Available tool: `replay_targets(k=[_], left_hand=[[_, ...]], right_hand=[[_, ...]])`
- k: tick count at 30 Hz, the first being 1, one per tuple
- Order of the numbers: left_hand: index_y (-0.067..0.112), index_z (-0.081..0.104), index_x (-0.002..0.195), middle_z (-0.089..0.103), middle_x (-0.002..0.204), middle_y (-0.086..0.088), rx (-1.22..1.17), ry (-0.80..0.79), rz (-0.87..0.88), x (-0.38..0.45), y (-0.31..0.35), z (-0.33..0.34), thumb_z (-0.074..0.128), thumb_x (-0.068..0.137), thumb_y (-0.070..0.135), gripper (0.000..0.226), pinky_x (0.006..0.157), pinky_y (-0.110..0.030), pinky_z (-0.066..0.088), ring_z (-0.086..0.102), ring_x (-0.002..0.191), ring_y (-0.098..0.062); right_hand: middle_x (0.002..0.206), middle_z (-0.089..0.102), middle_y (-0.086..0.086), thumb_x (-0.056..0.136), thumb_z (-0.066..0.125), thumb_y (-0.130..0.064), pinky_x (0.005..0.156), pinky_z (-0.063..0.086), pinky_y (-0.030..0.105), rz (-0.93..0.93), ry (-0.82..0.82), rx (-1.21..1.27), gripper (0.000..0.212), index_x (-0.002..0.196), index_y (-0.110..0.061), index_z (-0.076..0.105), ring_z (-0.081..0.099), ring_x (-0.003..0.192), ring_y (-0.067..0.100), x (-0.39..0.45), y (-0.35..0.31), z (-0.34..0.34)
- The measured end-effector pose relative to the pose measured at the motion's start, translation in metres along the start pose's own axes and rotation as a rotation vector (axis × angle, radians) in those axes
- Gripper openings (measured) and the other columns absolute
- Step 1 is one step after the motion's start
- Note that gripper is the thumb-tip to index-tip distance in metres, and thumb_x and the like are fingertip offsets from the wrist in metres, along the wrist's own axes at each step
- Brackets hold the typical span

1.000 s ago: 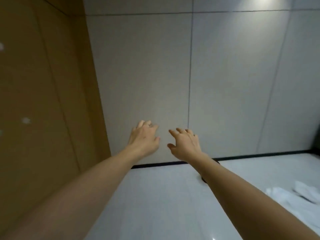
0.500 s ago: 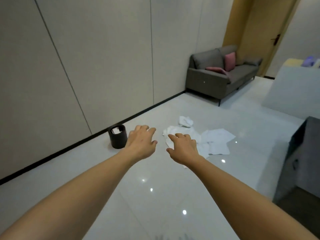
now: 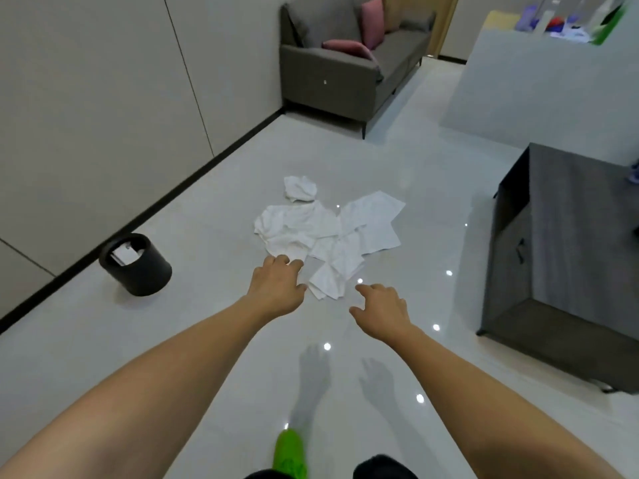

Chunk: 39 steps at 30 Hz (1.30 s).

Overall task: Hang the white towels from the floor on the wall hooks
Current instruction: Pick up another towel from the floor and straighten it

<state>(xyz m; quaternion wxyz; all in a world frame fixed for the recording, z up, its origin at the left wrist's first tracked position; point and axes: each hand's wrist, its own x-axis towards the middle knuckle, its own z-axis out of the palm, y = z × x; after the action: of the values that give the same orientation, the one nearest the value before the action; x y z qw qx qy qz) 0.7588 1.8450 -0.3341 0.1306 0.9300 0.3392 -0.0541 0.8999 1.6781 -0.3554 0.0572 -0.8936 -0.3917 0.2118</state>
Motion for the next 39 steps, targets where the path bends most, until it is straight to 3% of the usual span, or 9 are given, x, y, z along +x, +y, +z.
replay_targets(k=[6,11,20,26,30,34,37,39], left_hand=[[0.020,0.042,0.142,0.048,0.135,-0.009,-0.014,-0.095,0.033,0.106,-0.010,0.018,0.050,0.093,0.042,0.055,0.095,-0.042,0.039,0.040,0.124,-0.031],[0.019,0.046,0.138,0.052,0.128,-0.009,-0.028,-0.177,0.034,0.205,-0.006,0.046,0.050,0.092,0.040,0.051,0.092,-0.042,0.041,0.043,0.119,-0.031],[0.017,0.045,0.142,0.051,0.134,-0.011,-0.040,-0.394,-0.132,0.360,-0.019,0.097,0.051,0.094,0.038,0.054,0.095,-0.041,0.045,0.044,0.123,-0.032],[0.015,0.050,0.138,0.049,0.136,-0.014,-0.175,-0.459,-0.212,0.445,-0.012,0.134,0.055,0.094,0.034,0.048,0.101,-0.042,0.040,0.041,0.126,-0.034],[0.015,0.052,0.137,0.049,0.137,-0.015,-0.209,-0.530,-0.179,0.500,-0.026,0.198,0.057,0.093,0.032,0.047,0.102,-0.039,0.037,0.042,0.126,-0.035],[0.012,0.056,0.132,0.055,0.127,-0.020,-0.203,-0.570,-0.125,0.574,-0.063,0.303,0.058,0.092,0.029,0.043,0.098,-0.039,0.039,0.047,0.119,-0.039],[0.012,0.056,0.131,0.056,0.124,-0.019,-0.200,-0.596,-0.134,0.618,-0.100,0.395,0.057,0.093,0.030,0.041,0.096,-0.039,0.039,0.047,0.118,-0.037],[0.014,0.055,0.132,0.055,0.126,-0.018,-0.192,-0.633,-0.140,0.636,-0.122,0.453,0.055,0.094,0.030,0.042,0.097,-0.038,0.038,0.046,0.120,-0.035]], right_hand=[[0.138,0.051,0.006,0.095,0.052,-0.043,0.104,0.036,0.044,0.118,-0.085,0.077,0.058,0.148,-0.025,0.039,0.042,0.130,0.030,0.086,0.018,0.010],[0.132,0.054,0.005,0.093,0.053,-0.043,0.101,0.037,0.042,0.155,-0.143,0.111,0.053,0.142,-0.025,0.045,0.044,0.129,0.030,0.190,0.042,0.019],[0.136,0.057,0.001,0.092,0.053,-0.037,0.102,0.041,0.034,0.215,-0.389,0.267,0.049,0.138,-0.021,0.052,0.048,0.130,0.026,0.370,0.096,0.037],[0.124,0.065,0.006,0.089,0.059,-0.034,0.099,0.046,0.036,0.317,-0.425,0.319,0.038,0.123,-0.017,0.064,0.056,0.119,0.026,0.463,0.121,0.053],[0.116,0.068,0.008,0.089,0.060,-0.031,0.094,0.047,0.034,0.375,-0.463,0.386,0.034,0.117,-0.013,0.067,0.058,0.116,0.027,0.520,0.134,0.108],[0.121,0.067,0.008,0.089,0.062,-0.030,0.093,0.044,0.032,0.469,-0.473,0.463,0.036,0.119,-0.013,0.068,0.058,0.116,0.027,0.592,0.152,0.213],[0.104,0.072,0.009,0.086,0.062,-0.027,0.078,0.043,0.027,0.594,-0.441,0.527,0.025,0.098,-0.009,0.074,0.064,0.103,0.027,0.638,0.171,0.311],[0.097,0.073,0.010,0.086,0.062,-0.026,0.077,0.045,0.028,0.675,-0.443,0.555,0.023,0.091,-0.007,0.074,0.065,0.098,0.029,0.661,0.184,0.376]])
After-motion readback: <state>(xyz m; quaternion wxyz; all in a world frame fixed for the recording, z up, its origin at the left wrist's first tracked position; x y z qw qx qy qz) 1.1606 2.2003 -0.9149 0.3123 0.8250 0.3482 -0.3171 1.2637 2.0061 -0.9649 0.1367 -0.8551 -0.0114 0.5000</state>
